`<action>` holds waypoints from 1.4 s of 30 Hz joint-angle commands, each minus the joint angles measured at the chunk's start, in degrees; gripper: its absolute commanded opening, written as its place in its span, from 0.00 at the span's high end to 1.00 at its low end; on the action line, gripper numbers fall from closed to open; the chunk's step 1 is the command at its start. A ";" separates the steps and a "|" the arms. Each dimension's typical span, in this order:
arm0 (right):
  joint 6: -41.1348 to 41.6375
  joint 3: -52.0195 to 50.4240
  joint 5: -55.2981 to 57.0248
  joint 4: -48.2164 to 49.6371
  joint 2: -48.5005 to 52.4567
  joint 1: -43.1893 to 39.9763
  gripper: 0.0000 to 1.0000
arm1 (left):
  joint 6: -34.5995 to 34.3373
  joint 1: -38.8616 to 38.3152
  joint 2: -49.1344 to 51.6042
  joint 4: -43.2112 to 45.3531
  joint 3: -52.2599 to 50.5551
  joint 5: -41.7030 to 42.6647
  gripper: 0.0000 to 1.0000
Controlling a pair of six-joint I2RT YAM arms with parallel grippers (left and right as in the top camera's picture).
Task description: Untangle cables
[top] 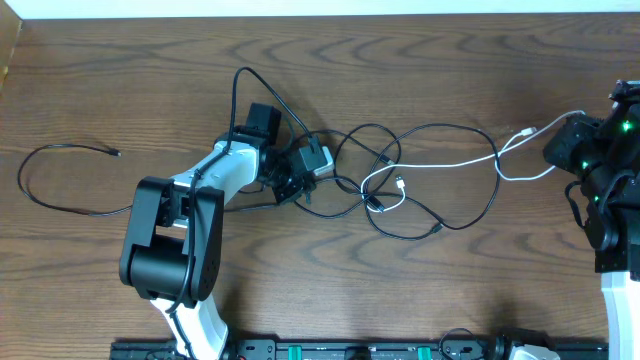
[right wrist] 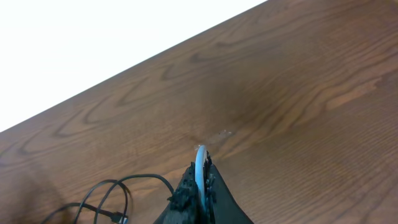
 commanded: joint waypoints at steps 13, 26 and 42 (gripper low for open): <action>0.61 0.28 -0.11 -0.07 0.04 -0.24 0.99 | -21.14 1.86 -17.68 17.05 0.55 -11.45 0.92; 0.63 0.28 -0.11 -0.04 0.04 -0.24 0.99 | -30.82 6.60 -26.69 20.26 0.55 -41.64 0.92; 0.59 0.28 -0.11 -0.07 0.04 -0.24 0.99 | -50.51 27.41 -26.71 14.88 0.55 -54.51 0.92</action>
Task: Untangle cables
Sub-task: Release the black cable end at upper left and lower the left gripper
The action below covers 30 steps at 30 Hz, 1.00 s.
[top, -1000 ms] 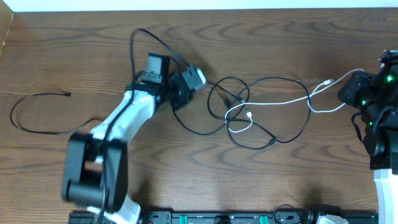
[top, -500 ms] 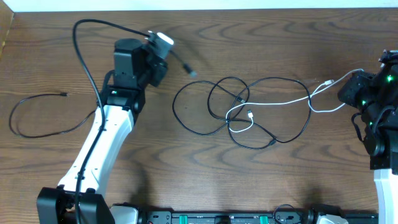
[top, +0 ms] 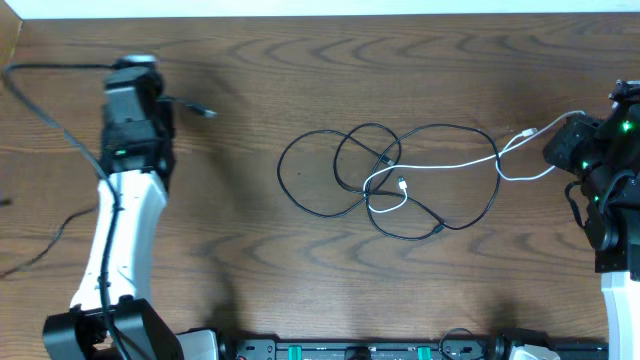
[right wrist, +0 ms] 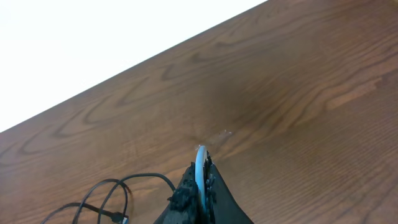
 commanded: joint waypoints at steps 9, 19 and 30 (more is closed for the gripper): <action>0.63 0.28 -0.07 -0.02 0.04 -0.24 0.99 | -6.69 8.20 -0.90 0.09 0.57 12.66 0.92; 0.63 0.28 -0.46 -0.09 0.04 -0.22 0.99 | -8.00 8.20 -0.74 0.33 0.55 13.46 0.88; 0.61 0.28 -0.46 -1.09 0.04 -0.24 0.99 | -7.82 8.00 3.23 6.29 0.55 16.65 0.92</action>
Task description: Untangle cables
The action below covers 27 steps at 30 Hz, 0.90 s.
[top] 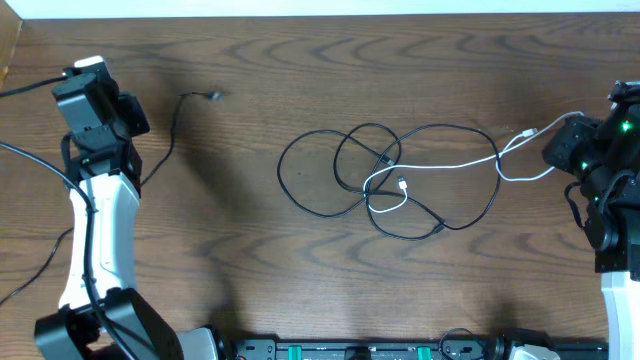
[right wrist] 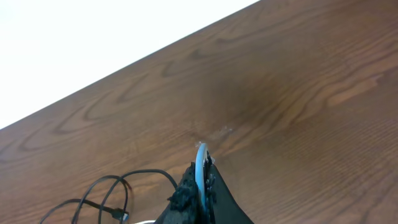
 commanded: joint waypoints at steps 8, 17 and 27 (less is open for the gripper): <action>0.63 0.28 -0.13 -0.26 0.04 -0.24 0.99 | -0.50 -0.13 2.03 -6.43 0.55 9.16 0.87; 0.81 0.28 -0.13 0.22 0.04 -0.22 0.99 | -0.72 -0.17 5.25 -19.23 0.55 10.25 0.04; 1.70 0.28 -0.15 0.02 0.04 -0.22 0.99 | -0.74 -0.17 15.65 -17.53 0.55 10.08 0.04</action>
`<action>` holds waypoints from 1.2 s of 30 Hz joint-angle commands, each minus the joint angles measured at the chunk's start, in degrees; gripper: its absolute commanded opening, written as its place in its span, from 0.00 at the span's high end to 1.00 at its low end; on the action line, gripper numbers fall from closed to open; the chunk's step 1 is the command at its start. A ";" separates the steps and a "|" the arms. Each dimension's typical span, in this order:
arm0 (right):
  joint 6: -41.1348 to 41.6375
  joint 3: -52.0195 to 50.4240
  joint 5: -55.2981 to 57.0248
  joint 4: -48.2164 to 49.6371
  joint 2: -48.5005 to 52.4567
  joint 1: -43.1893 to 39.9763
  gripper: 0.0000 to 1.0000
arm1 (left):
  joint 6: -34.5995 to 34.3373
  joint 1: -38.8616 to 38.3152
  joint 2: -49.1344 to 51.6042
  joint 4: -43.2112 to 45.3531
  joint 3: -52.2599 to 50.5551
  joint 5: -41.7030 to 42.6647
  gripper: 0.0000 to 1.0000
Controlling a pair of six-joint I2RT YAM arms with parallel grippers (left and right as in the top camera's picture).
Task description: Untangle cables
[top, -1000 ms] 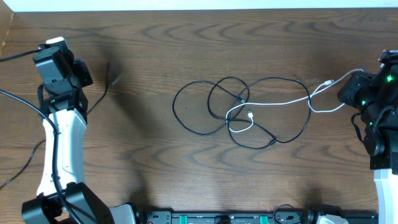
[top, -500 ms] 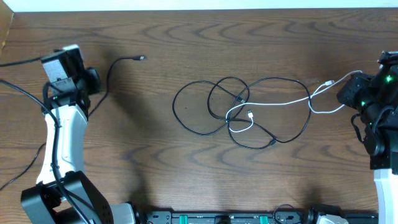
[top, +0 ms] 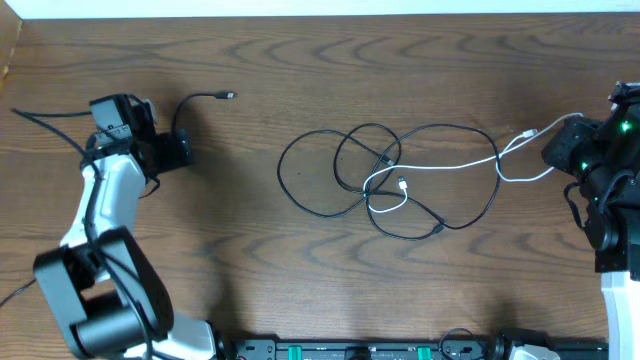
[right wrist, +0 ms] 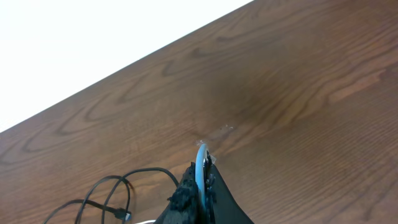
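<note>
A tangle of black cable loops [top: 385, 180] lies mid-table, and a white cable [top: 450, 163] threads through it. The white cable runs right into my right gripper [top: 572, 128]. In the right wrist view that gripper [right wrist: 201, 171] is shut on the white cable [right wrist: 199, 157], which stands up between the fingers. At the far left, my left gripper [top: 180, 150] sits low over the table, apparently shut on a separate black cable [top: 190, 101]. That cable's plug end lies at the upper right of the gripper. The left jaws themselves are hard to make out from overhead.
More black cable [top: 45, 120] trails off the table's left edge behind the left arm. The table's back edge [right wrist: 124, 62] meets a white wall. A black rail with connectors [top: 350, 350] runs along the front edge.
The left arm has swung in from the far left edge, so its gripper is now lower and further right. The black cable's plug end has shifted slightly right. The right gripper has barely moved.
The left gripper was first at the left side of the tangle. Later it was at the far left back with a black cable drawn out of the pile, leaving fewer loops in the middle. It stayed at the left after that. The right gripper held the white cable throughout.
</note>
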 commanded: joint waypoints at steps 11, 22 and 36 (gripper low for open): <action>0.66 0.28 -0.13 0.07 0.04 -0.22 0.99 | -0.50 -0.07 11.85 2.08 0.55 0.72 0.03; 0.61 0.28 -0.11 0.09 0.07 -0.24 0.99 | -0.52 -0.07 11.45 3.30 0.55 5.22 0.02; 0.61 0.28 -0.09 0.02 0.07 -0.24 0.99 | 6.43 -4.42 4.72 3.08 0.55 7.10 0.03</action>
